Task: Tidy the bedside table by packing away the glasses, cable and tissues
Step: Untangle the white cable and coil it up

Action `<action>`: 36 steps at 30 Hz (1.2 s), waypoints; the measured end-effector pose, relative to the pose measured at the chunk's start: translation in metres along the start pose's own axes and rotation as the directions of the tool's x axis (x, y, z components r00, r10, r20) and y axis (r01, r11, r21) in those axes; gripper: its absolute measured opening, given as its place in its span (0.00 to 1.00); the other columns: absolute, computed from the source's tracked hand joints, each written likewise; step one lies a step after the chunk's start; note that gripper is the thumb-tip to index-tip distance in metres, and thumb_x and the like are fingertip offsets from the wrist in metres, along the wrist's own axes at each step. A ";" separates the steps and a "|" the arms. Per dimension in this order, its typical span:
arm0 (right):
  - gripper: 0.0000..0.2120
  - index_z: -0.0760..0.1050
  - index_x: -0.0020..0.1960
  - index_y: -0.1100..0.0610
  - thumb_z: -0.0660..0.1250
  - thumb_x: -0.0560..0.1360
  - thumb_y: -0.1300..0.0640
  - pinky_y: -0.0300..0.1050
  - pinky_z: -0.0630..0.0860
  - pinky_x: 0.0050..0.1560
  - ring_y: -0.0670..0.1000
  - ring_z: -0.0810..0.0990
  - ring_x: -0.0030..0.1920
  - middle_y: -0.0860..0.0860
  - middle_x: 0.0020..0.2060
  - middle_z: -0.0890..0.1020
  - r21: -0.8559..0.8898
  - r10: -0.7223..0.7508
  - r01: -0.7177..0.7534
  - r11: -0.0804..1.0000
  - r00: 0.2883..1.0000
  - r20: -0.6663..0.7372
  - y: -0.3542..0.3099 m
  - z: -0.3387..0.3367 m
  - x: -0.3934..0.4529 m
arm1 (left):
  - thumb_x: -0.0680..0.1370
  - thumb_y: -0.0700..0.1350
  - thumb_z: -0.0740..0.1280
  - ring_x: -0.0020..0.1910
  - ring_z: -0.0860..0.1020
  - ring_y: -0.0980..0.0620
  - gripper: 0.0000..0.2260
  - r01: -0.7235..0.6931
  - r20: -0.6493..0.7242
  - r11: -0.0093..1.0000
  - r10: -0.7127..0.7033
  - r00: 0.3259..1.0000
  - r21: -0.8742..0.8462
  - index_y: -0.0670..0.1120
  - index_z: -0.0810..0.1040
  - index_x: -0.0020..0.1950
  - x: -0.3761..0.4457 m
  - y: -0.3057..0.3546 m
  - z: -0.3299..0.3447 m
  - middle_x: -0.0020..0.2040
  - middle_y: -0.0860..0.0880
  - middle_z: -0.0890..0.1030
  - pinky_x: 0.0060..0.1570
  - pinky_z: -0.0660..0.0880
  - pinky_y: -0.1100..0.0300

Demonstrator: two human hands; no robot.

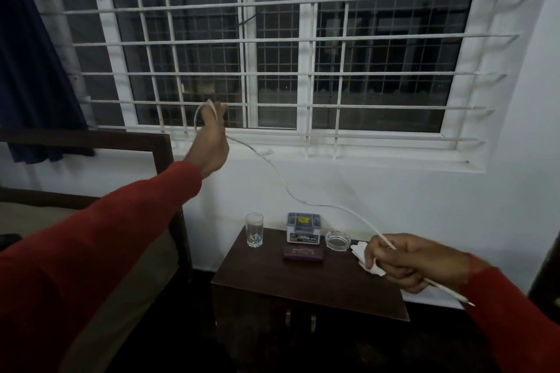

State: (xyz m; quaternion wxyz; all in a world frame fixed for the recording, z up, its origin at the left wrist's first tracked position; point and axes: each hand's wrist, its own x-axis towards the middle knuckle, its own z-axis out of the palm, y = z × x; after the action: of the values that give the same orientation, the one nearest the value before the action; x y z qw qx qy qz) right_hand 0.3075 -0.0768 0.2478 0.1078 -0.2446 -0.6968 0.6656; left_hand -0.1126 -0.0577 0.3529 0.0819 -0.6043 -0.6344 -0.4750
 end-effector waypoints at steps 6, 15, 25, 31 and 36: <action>0.21 0.73 0.63 0.60 0.65 0.80 0.45 0.37 0.64 0.26 0.47 0.60 0.25 0.50 0.30 0.65 -0.186 0.049 -0.027 0.982 0.992 0.115 -0.031 0.003 -0.021 | 0.81 0.34 0.51 0.48 0.87 0.41 0.28 0.520 0.316 0.543 -0.427 0.847 -0.660 0.42 0.45 0.80 -0.019 -0.007 0.014 0.74 0.39 0.69 0.36 0.80 0.58; 0.31 0.68 0.71 0.44 0.69 0.71 0.38 0.49 0.74 0.66 0.50 0.77 0.63 0.46 0.61 0.77 -0.573 -0.242 -0.157 0.804 0.794 -0.558 -0.024 0.000 0.038 | 0.81 0.34 0.50 0.50 0.86 0.40 0.19 0.600 0.589 0.195 -0.117 0.799 -0.776 0.43 0.63 0.72 -0.037 0.062 0.021 0.59 0.42 0.85 0.32 0.78 0.59; 0.20 0.69 0.69 0.53 0.66 0.79 0.50 0.57 0.71 0.69 0.54 0.76 0.66 0.54 0.64 0.79 -0.484 -0.476 0.186 0.855 0.650 -0.592 -0.065 0.033 0.128 | 0.70 0.33 0.60 0.43 0.87 0.49 0.26 0.830 0.804 0.039 0.276 0.527 -0.557 0.40 0.65 0.69 -0.055 0.123 0.032 0.63 0.41 0.83 0.35 0.79 0.62; 0.12 0.78 0.46 0.55 0.58 0.83 0.55 0.55 0.82 0.35 0.55 0.78 0.27 0.56 0.34 0.72 -0.091 -0.343 0.374 0.923 0.691 -0.637 -0.066 0.052 0.132 | 0.78 0.30 0.56 0.61 0.82 0.43 0.25 0.752 0.718 0.003 0.300 0.628 -0.659 0.41 0.58 0.75 -0.045 0.125 0.021 0.67 0.40 0.80 0.49 0.83 0.57; 0.11 0.79 0.55 0.52 0.62 0.81 0.47 0.42 0.74 0.25 0.48 0.63 0.21 0.51 0.28 0.71 -0.064 -0.314 0.321 0.945 0.834 -0.453 -0.065 0.071 0.115 | 0.83 0.32 0.58 0.64 0.80 0.41 0.26 0.443 0.481 0.330 0.040 0.876 -0.834 0.41 0.53 0.79 -0.041 0.110 0.035 0.75 0.41 0.71 0.61 0.79 0.52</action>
State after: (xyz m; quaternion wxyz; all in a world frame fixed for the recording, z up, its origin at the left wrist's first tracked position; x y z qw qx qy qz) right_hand 0.1622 -0.0826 0.2851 0.3794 -0.2746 -0.6775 0.5670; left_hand 0.0075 -0.0816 0.3619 -0.4731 -0.5423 -0.3258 -0.6131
